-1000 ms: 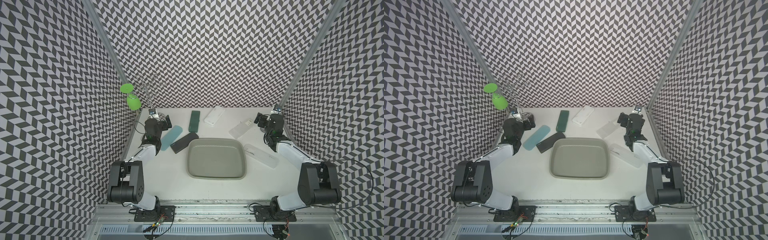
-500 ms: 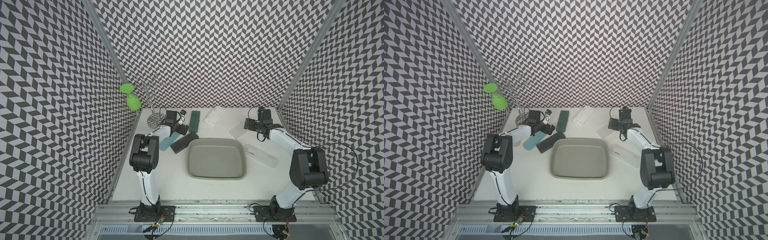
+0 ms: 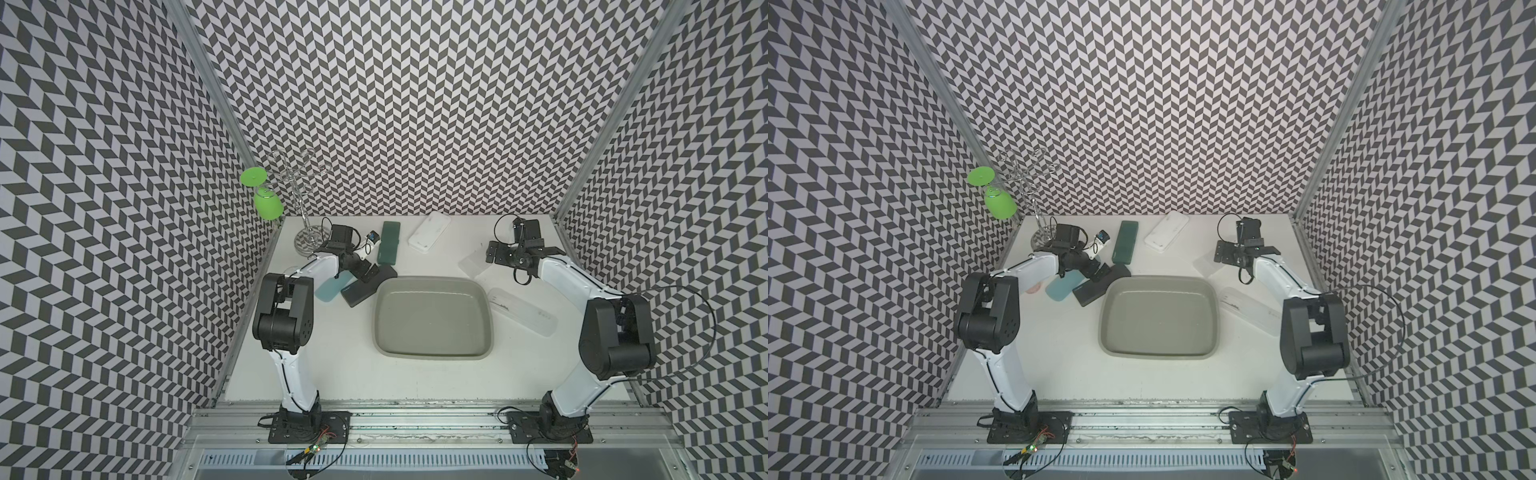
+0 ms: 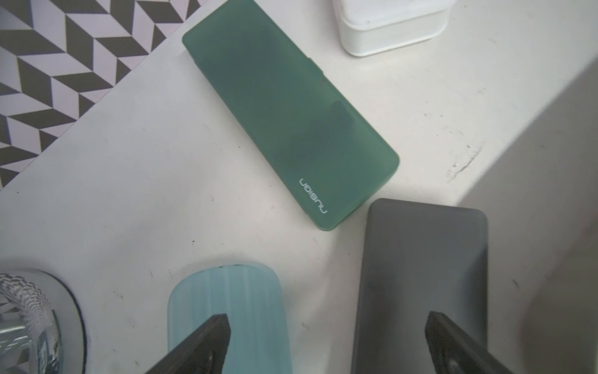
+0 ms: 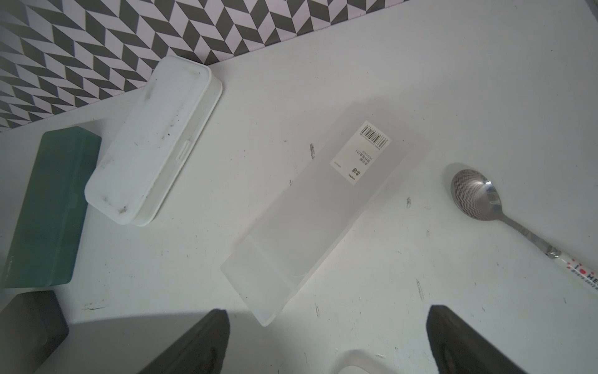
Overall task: Put the pencil case into the storage box
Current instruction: Pick up the pencil case from the center of the board.
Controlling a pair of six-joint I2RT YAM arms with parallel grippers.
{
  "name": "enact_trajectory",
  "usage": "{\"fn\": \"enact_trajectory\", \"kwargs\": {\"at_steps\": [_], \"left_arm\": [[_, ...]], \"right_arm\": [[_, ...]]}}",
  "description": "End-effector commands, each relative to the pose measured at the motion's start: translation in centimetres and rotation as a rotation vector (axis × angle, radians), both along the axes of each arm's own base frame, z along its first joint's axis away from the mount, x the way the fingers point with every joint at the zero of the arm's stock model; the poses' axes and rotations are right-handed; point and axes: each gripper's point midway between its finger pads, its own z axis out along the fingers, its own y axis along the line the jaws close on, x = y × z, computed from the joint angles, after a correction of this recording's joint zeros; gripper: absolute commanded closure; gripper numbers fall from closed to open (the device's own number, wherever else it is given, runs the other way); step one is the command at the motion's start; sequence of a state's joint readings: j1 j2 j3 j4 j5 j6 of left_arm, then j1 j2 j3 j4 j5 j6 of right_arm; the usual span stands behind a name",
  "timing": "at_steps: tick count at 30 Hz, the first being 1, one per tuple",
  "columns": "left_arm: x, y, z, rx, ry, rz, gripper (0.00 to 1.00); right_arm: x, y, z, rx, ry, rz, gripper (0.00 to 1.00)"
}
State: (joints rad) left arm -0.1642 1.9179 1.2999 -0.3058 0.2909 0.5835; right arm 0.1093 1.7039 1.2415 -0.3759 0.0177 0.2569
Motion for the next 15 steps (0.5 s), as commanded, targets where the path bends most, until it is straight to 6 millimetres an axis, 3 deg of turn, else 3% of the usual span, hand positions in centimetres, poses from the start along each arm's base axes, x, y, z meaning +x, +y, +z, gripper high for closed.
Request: {"fn": "enact_trajectory", "kwargs": {"at_steps": [1, 7, 15], "left_arm": [[-1.2, -0.2, -0.3, 0.021, 0.010, -0.034, 0.00], [-1.0, 0.1, -1.4, 0.049, 0.028, -0.011, 0.00], [-2.7, -1.1, -4.2, 0.092, 0.104, -0.019, 0.00]], "right_arm": [[1.1, 0.6, 1.2, 0.006, -0.034, 0.021, 0.01], [1.0, 0.7, 1.2, 0.008, -0.034, 0.029, 0.00], [0.1, 0.6, 0.8, 0.015, -0.039, 0.029, 0.00]]}}
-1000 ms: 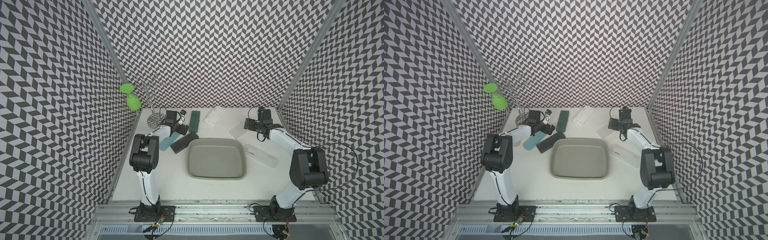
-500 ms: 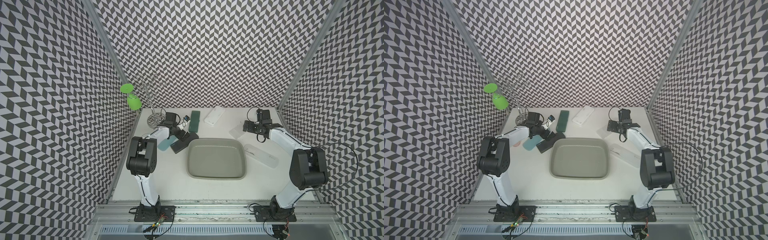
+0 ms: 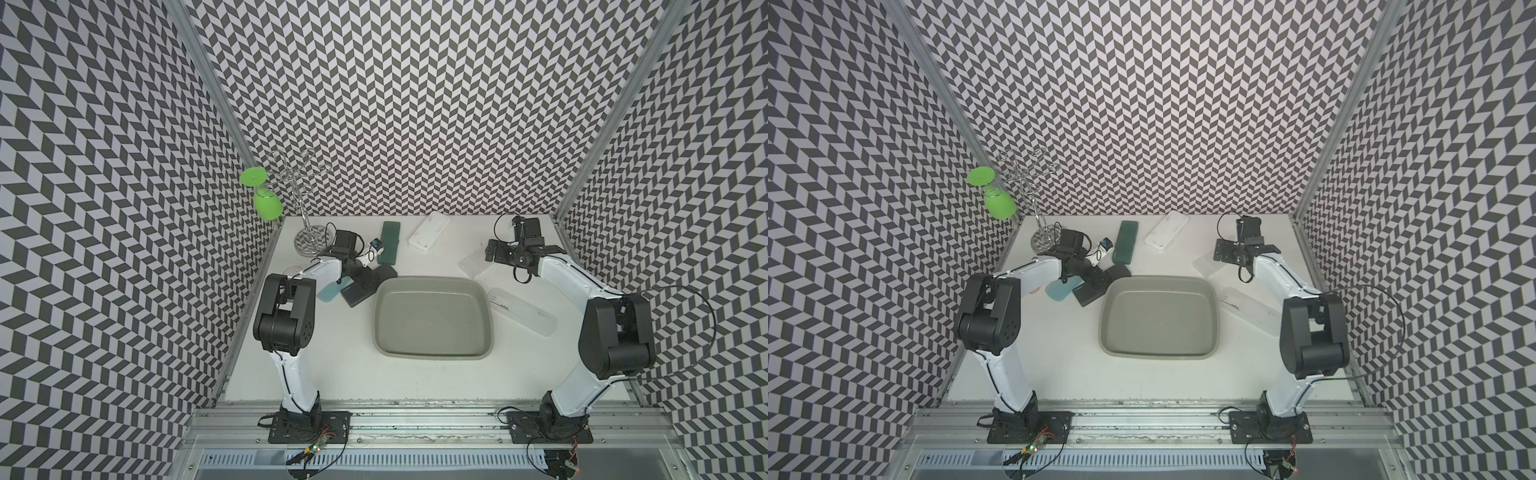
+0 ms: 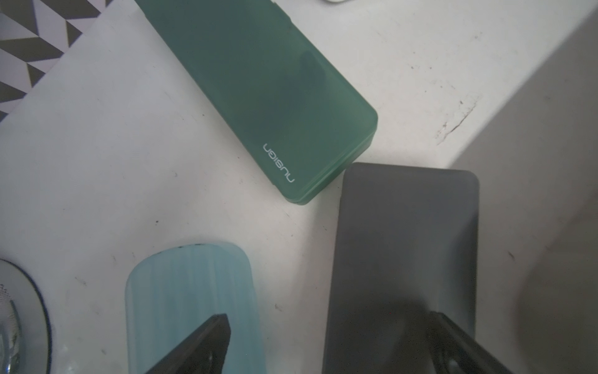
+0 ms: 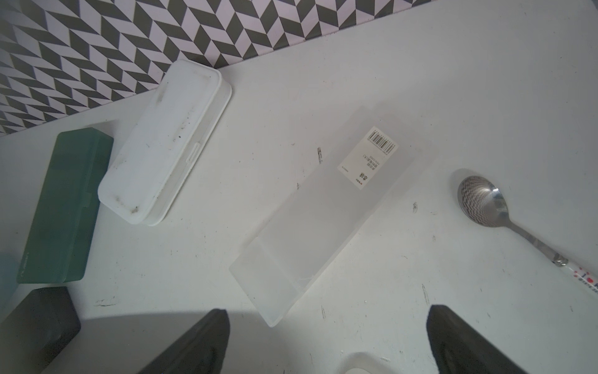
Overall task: Put the pencil case into the storage box
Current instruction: Pick up the pencil case from the center of the board.
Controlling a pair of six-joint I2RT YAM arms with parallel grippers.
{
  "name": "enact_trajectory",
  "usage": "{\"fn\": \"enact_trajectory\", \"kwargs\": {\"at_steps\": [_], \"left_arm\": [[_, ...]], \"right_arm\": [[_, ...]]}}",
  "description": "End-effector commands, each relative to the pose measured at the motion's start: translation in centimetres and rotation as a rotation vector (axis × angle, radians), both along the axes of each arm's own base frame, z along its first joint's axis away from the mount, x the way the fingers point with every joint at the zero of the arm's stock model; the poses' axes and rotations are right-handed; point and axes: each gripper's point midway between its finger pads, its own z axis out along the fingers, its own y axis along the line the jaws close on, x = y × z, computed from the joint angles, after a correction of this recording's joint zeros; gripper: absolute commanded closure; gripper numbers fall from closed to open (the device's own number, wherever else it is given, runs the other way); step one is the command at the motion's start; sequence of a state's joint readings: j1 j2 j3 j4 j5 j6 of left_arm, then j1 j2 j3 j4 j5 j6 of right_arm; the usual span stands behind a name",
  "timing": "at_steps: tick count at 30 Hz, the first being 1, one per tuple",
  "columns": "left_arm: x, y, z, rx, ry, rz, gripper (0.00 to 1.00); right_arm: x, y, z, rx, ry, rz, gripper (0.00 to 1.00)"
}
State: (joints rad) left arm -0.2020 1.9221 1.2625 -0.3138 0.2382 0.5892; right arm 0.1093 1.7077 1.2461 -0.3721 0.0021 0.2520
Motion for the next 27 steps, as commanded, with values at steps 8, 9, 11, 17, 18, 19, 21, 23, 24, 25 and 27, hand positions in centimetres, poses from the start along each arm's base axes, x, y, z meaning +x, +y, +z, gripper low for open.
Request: {"fn": "enact_trajectory", "kwargs": {"at_steps": [8, 9, 11, 17, 18, 19, 21, 23, 24, 25, 27], "left_arm": [[-0.5, -1.0, -5.3, 0.027, 0.156, 0.047, 0.01], [-0.5, -1.0, -5.7, 0.027, 0.166, 0.052, 0.01], [-0.6, -0.8, -6.1, 0.034, 0.189, 0.066, 0.01], [-0.7, 0.5, -6.1, 0.095, 0.228, 0.144, 0.03], [-0.8, 0.7, -5.9, 0.102, 0.229, 0.167, 0.02], [-0.6, 1.0, -5.4, 0.102, 0.227, 0.205, 0.01], [-0.6, 1.1, -4.8, 0.089, 0.249, 0.262, 0.01], [-0.7, 1.9, -4.4, 0.110, 0.262, 0.326, 0.01], [-0.8, 2.1, -4.3, 0.120, 0.267, 0.342, 0.01], [-1.1, 2.4, -4.2, 0.138, 0.270, 0.355, 0.02], [-2.2, 2.5, -3.9, 0.152, 0.272, 0.345, 0.02]], "right_arm": [[-1.3, 0.5, 0.1, 0.020, -0.027, 0.019, 0.01], [-1.4, 0.4, 0.2, 0.019, -0.030, 0.016, 0.01], [-1.6, 0.3, 0.3, 0.013, -0.032, 0.014, 0.00], [-1.7, 0.1, 1.0, -0.009, -0.028, 0.025, 0.01], [-1.7, 0.2, 1.1, -0.007, -0.025, 0.027, 0.00], [-1.7, 0.3, 1.2, -0.001, -0.021, 0.027, 0.00], [-1.8, 0.5, 1.5, 0.013, -0.016, 0.034, 0.00], [-1.8, 0.8, 1.8, 0.032, -0.011, 0.037, 0.01], [-1.9, 0.9, 1.7, 0.040, -0.004, 0.040, 0.01], [-2.1, 1.0, 1.7, 0.048, 0.001, 0.044, 0.00], [-2.4, 1.2, 1.5, 0.058, 0.010, 0.048, 0.00]]}}
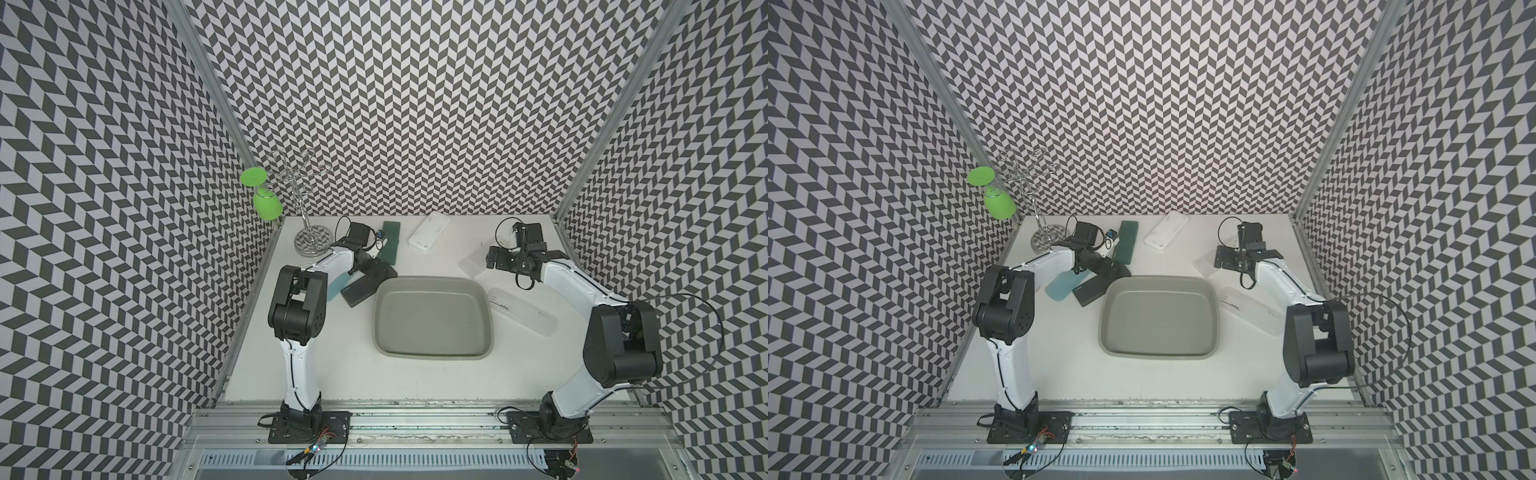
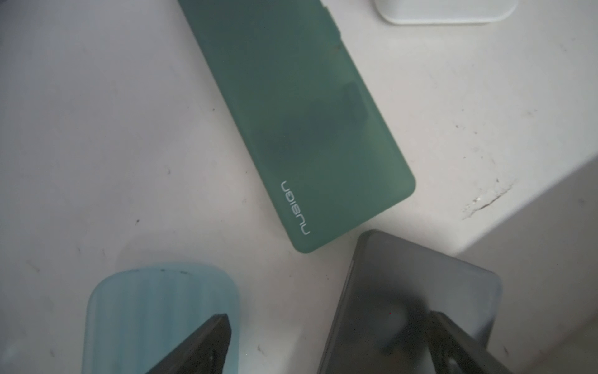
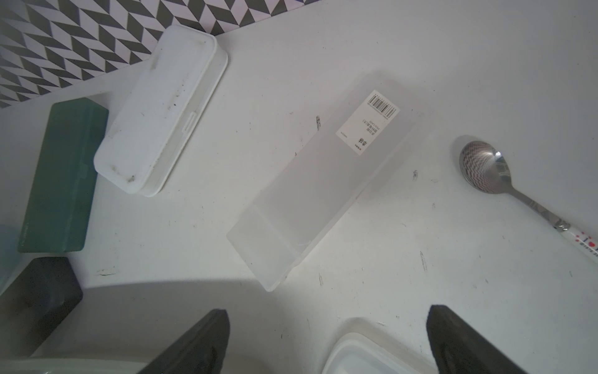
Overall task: Put the pencil case into the storage box
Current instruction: Pick up the pencil case from the center of the board, then move the storage box to the center of the board.
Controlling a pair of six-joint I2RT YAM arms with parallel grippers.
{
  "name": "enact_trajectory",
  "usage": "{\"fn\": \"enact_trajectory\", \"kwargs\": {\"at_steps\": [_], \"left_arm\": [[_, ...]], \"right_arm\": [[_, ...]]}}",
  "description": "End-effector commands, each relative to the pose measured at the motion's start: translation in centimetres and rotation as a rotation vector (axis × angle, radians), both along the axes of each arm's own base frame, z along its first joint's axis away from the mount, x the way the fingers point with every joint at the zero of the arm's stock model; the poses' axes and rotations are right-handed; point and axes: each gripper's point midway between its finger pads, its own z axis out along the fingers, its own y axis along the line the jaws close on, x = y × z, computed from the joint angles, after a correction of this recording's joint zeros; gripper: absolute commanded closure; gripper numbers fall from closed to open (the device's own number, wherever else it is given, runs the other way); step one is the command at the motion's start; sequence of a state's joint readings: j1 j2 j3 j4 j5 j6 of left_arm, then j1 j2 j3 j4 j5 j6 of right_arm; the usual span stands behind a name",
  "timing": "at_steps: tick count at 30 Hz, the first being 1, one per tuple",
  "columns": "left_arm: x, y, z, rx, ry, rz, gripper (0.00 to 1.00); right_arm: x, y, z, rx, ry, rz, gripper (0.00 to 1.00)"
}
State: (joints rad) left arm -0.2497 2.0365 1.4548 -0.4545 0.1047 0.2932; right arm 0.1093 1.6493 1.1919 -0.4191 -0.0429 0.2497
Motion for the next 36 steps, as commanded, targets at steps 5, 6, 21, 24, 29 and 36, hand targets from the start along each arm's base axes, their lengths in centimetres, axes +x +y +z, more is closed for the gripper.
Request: {"fn": "enact_trajectory", "kwargs": {"at_steps": [5, 6, 21, 24, 29, 36], "left_arm": [[-6.9, 2.9, -2.7, 0.131, 0.157, 0.004, 0.01], [-7.3, 3.0, -2.8, 0.144, 0.158, -0.001, 0.00], [-7.8, 0.4, -7.0, 0.177, 0.291, -0.060, 0.01], [-7.4, 0.4, -7.6, 0.190, 0.298, -0.058, 0.08], [-7.6, 0.4, -7.6, 0.182, 0.317, -0.031, 0.27], [-6.6, 1.6, -3.9, 0.217, 0.243, 0.044, 0.29]], "right_arm": [[-1.1, 0.9, 1.0, 0.036, -0.014, 0.031, 0.01], [-1.3, 1.0, 1.0, 0.039, -0.011, 0.035, 0.01], [-2.9, 1.3, 0.6, 0.042, 0.000, 0.047, 0.00], [-3.1, 1.2, 0.8, 0.039, -0.003, 0.048, 0.01], [-3.0, 1.3, 0.9, 0.040, -0.011, 0.049, 0.01], [-2.3, 1.5, 1.6, 0.045, -0.027, 0.061, 0.00]]}}
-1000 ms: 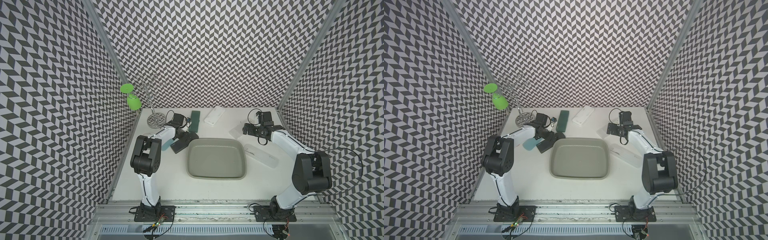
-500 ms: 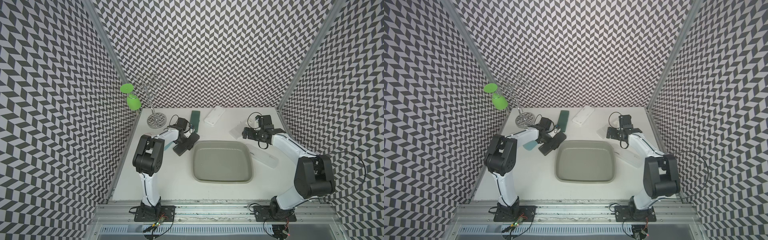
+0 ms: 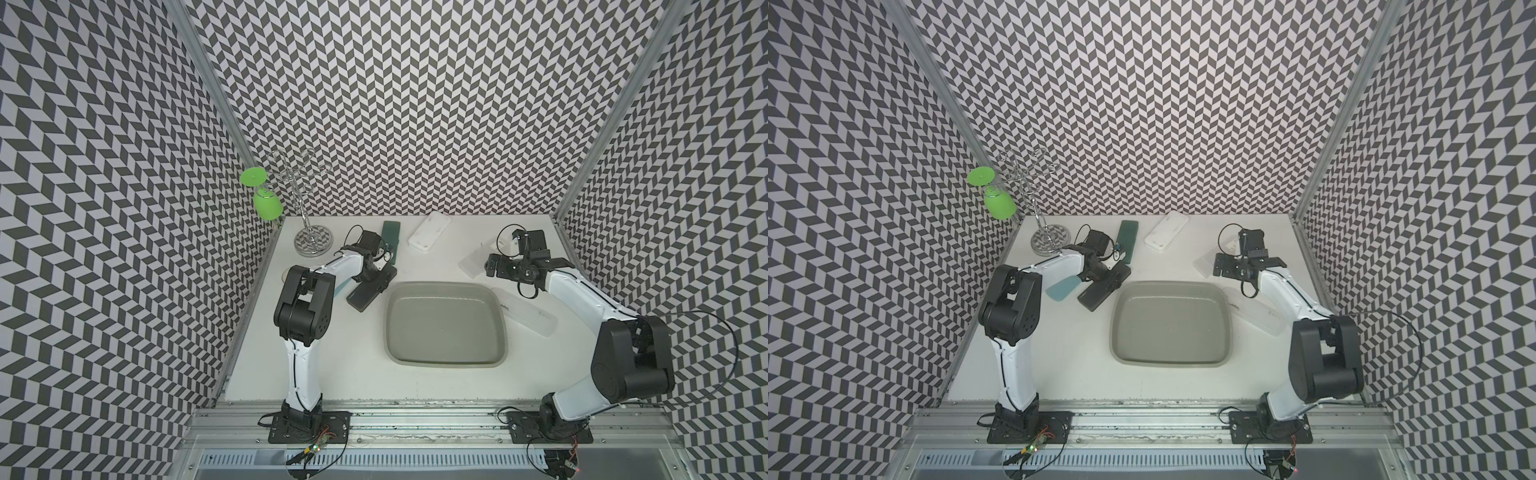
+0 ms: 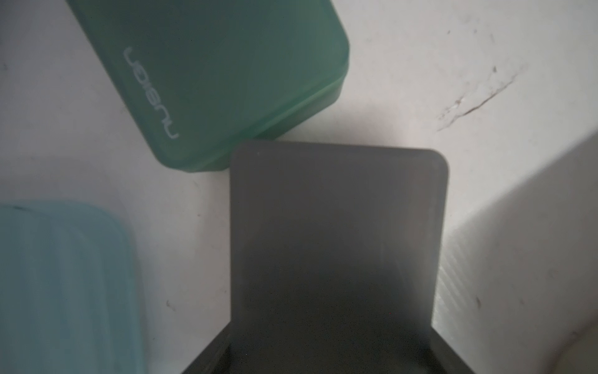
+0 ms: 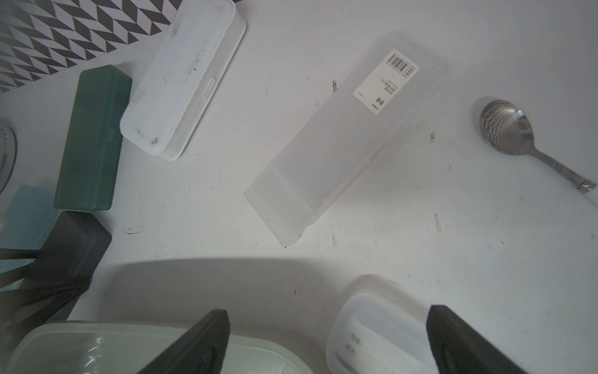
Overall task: Put the pencil case into the storage box
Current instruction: Move the storage box to the center of the board.
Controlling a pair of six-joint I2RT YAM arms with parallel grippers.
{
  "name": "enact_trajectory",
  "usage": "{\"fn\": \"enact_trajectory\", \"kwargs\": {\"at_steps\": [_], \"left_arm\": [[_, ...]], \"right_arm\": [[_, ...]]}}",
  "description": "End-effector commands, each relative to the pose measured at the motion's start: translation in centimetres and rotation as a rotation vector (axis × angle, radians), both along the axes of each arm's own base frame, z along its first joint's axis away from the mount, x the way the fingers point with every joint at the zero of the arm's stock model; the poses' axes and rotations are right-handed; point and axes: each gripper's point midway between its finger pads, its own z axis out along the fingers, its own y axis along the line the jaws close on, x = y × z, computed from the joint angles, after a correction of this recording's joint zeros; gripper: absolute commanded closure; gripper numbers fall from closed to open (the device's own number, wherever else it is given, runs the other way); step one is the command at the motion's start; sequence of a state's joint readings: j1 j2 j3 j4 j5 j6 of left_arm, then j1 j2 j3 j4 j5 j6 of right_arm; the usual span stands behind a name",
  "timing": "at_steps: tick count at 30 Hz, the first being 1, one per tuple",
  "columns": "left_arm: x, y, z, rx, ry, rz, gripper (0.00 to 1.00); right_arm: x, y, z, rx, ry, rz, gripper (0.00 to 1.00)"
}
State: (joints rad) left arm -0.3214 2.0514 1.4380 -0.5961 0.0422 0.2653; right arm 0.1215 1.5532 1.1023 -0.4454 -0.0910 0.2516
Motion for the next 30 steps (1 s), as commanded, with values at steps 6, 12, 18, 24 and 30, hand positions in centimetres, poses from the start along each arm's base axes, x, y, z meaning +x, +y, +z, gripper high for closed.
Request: {"fn": "enact_trajectory", "kwargs": {"at_steps": [6, 12, 18, 24, 30], "left_arm": [[-0.1, 3.8, 6.1, 0.128, -0.018, 0.212, 0.34], [-1.0, 1.5, 11.6, -0.077, -0.094, 0.391, 0.34], [-3.4, -6.5, 17.4, -0.304, -0.086, 0.394, 0.33], [-8.6, -14.6, 16.9, -0.439, 0.018, 0.388, 0.33], [-13.4, -16.7, 13.1, -0.485, 0.101, 0.423, 0.33]], "right_arm": [[1.0, 0.8, 2.0, 0.025, -0.063, 0.027, 0.00], [1.0, 1.0, 2.7, 0.034, -0.078, 0.032, 0.00], [0.4, 0.8, 2.8, 0.033, -0.083, 0.030, 0.01], [-0.7, 0.4, 2.4, 0.026, -0.081, 0.013, 0.00], [-2.1, 0.3, 1.9, 0.031, -0.072, 0.012, 0.01]]}}
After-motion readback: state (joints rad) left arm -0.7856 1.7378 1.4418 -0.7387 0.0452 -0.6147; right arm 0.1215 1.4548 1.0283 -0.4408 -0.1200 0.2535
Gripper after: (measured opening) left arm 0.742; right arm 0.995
